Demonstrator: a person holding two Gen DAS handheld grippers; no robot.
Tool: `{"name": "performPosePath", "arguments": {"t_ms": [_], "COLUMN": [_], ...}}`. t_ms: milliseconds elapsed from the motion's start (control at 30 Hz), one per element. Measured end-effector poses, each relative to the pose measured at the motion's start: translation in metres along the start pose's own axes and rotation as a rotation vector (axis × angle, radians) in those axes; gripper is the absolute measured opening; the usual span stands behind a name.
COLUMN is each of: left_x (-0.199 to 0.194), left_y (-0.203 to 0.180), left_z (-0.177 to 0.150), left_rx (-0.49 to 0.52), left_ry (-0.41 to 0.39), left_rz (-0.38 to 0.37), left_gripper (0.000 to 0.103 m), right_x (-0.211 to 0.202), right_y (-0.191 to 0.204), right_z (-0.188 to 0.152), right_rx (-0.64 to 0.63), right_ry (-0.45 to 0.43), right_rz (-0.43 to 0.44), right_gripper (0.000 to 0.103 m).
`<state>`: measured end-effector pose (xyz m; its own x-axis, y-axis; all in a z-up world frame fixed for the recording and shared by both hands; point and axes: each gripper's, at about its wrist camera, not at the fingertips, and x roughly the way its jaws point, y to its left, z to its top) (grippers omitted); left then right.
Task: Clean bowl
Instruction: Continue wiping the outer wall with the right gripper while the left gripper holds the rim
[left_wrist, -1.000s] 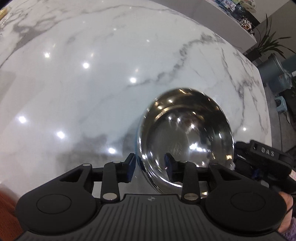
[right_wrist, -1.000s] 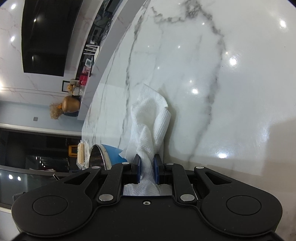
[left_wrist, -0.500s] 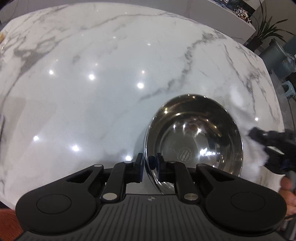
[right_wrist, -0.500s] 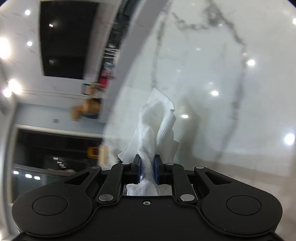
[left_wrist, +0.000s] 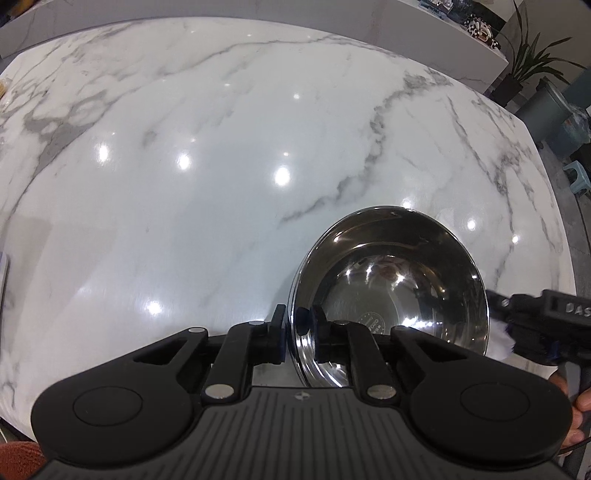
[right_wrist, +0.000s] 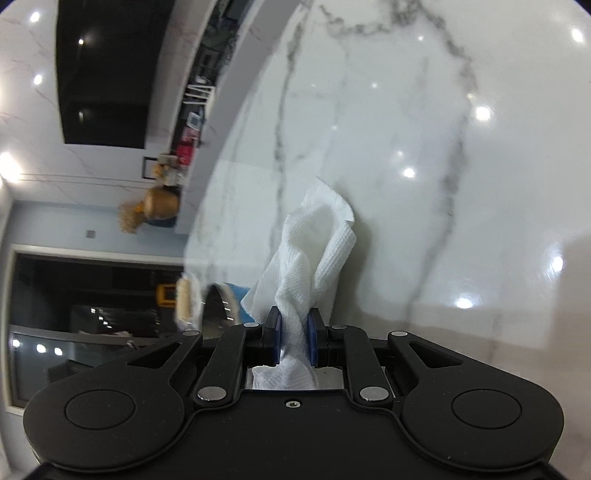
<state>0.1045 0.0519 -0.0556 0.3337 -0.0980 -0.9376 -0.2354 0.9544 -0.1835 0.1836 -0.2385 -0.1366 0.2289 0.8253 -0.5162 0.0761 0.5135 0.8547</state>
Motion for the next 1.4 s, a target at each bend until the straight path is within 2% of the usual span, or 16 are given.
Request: {"name": "performPosePath", "arguments": {"t_ms": [133, 200, 233, 267, 433, 533, 600, 667, 800, 867, 967, 1067, 1233, 1400], "left_x": [0.0, 0.0, 0.0, 0.0, -0.003, -0.005, -0.008, -0.009, -0.012, -0.013, -0.014, -0.014, -0.013, -0.011], "left_y": [0.004, 0.008, 0.01, 0.011, 0.014, 0.014, 0.012, 0.01, 0.005, 0.0, -0.005, -0.006, -0.007, -0.011], "left_z": [0.0, -0.002, -0.003, -0.004, -0.014, -0.017, -0.019, -0.02, -0.019, -0.019, -0.016, -0.01, 0.0, 0.003], "left_rx": [-0.037, -0.085, -0.102, -0.118, -0.18, -0.184, -0.165, -0.15, -0.111, -0.06, -0.006, 0.03, 0.041, 0.046], "left_ry": [-0.006, -0.001, 0.006, 0.012, 0.042, 0.051, 0.048, 0.047, 0.046, 0.033, 0.014, -0.005, -0.021, -0.025], "left_rz": [-0.022, -0.039, -0.046, -0.051, -0.084, -0.09, -0.07, -0.056, -0.047, -0.026, -0.003, 0.03, 0.043, 0.041], "left_gripper": [0.012, 0.02, 0.031, 0.038, 0.039, 0.039, 0.038, 0.024, 0.016, 0.015, 0.012, 0.005, 0.006, 0.006], "right_x": [0.006, 0.006, 0.005, 0.004, -0.002, 0.0, 0.0, 0.0, -0.002, -0.004, -0.013, -0.027, -0.042, -0.036], "right_y": [0.003, 0.003, 0.002, 0.002, 0.0, 0.005, 0.006, 0.007, 0.008, 0.008, 0.009, 0.009, 0.009, 0.006], "right_z": [-0.004, -0.005, -0.006, -0.008, -0.014, -0.014, -0.014, -0.014, -0.014, -0.013, -0.011, -0.007, -0.002, -0.004], "right_rx": [-0.022, -0.022, -0.023, -0.024, -0.028, -0.032, -0.033, -0.034, -0.035, -0.033, -0.026, -0.007, 0.024, 0.029], "right_ry": [0.015, 0.016, 0.016, 0.016, 0.017, 0.017, 0.017, 0.016, 0.016, 0.013, -0.017, -0.061, -0.106, -0.079], "right_rz": [-0.041, -0.041, -0.042, -0.043, -0.047, -0.051, -0.053, -0.055, -0.057, -0.052, -0.023, 0.061, 0.193, 0.162], "right_gripper": [0.014, 0.014, 0.014, 0.014, 0.014, 0.014, 0.014, 0.014, 0.014, 0.014, 0.014, 0.014, 0.014, 0.014]}}
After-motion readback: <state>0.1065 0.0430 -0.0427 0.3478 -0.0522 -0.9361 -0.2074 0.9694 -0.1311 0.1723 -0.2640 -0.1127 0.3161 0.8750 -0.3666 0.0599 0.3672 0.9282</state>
